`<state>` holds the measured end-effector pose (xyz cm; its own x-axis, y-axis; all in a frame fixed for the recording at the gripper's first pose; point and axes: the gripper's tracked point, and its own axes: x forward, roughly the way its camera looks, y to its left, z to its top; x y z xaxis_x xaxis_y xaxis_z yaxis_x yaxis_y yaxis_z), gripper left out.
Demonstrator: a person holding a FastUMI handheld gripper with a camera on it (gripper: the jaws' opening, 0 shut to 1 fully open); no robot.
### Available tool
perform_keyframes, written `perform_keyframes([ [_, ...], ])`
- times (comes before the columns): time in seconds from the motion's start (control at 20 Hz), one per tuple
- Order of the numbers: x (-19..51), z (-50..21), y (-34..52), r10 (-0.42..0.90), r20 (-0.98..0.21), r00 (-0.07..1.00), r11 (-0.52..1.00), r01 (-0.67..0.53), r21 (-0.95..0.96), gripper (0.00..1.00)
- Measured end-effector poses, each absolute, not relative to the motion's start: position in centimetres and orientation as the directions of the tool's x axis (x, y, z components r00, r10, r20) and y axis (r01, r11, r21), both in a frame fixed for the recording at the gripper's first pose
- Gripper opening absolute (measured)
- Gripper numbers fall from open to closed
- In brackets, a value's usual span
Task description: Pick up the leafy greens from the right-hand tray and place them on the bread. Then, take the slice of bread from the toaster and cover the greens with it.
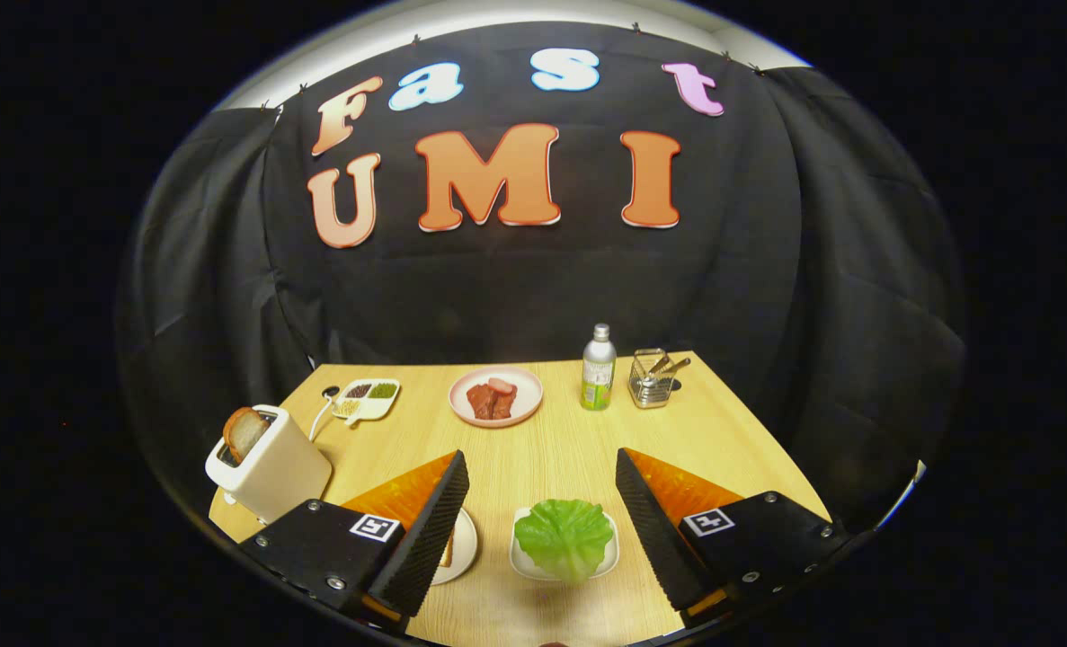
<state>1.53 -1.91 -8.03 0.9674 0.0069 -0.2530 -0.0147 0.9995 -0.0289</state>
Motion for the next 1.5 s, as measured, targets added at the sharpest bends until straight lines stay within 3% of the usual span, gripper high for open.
perform_keyframes([
  [0.65,6.0,-18.8,-3.0,0.005,-0.599,0.8,0.993,-0.074,-0.09,0.99],
  [1.5,8.1,-30.1,-5.2,-0.068,-0.85,0.522,0.984,-0.104,-0.143,1.0],
])
